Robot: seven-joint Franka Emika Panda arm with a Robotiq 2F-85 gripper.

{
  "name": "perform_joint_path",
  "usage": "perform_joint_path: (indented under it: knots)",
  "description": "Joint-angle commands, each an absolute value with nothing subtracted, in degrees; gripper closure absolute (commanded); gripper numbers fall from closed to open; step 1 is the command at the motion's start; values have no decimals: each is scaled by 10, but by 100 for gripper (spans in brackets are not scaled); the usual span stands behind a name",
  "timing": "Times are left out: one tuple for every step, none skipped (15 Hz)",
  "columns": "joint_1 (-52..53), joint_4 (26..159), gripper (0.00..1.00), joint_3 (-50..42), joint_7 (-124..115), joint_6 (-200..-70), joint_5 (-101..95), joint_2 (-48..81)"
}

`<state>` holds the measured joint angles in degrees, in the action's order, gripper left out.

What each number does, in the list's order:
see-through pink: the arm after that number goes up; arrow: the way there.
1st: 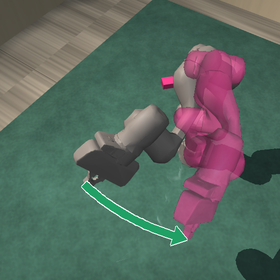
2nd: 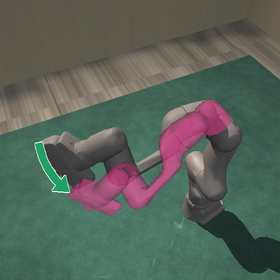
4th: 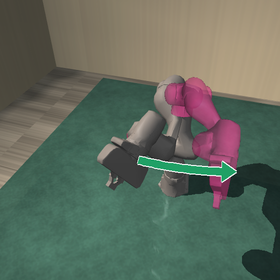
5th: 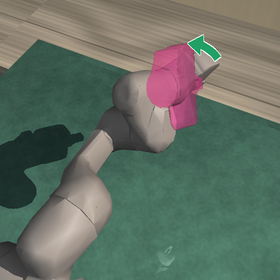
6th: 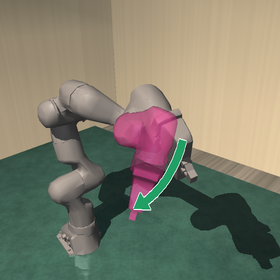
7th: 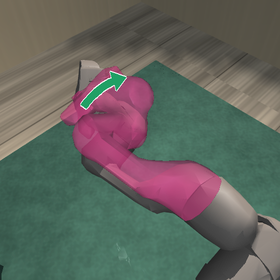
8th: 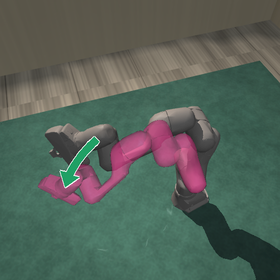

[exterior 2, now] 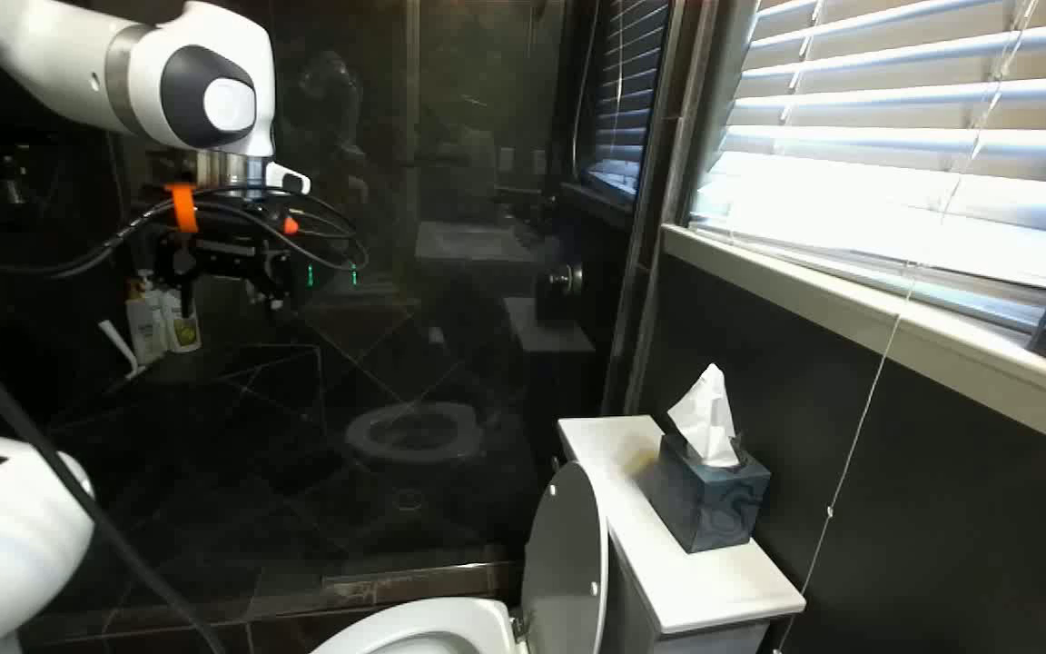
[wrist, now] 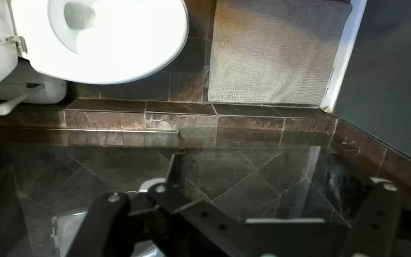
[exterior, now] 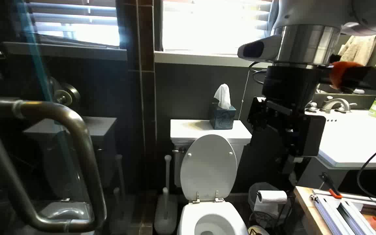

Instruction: Remove one piece of tissue from the box

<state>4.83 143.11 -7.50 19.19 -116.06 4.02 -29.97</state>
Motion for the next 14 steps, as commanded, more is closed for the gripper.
perform_joint_path:
  knots:
    - [41,1430,0,-68,195,-1159,44,-299]
    - [41,1430,0,-68,195,-1159,44,-299]
    - [41,1430,0,-68,195,-1159,44,-299]
    - [41,1430,0,-68,195,-1159,44,-299]
    - [41,1430,0,-68,195,-1159,44,-299]
    - [41,1430,0,-68,195,-1159,44,-299]
    - [41,1430,0,-68,195,-1159,44,-299]
    - [41,1430,0,-68,195,-1159,44,-299]
    - [41,1430,0,-68,195,-1159,44,-299]
    - [41,1430,0,-68,195,-1159,44,-299]
    - [41,1430,0,-68,195,-1159,44,-299]
    - [37,1428,0,-72,194,-1163,43,-294]
    - [24,1430,0,-72,179,-1184,33,-288]
    - [12,1428,0,-77,165,-1191,31,-282]
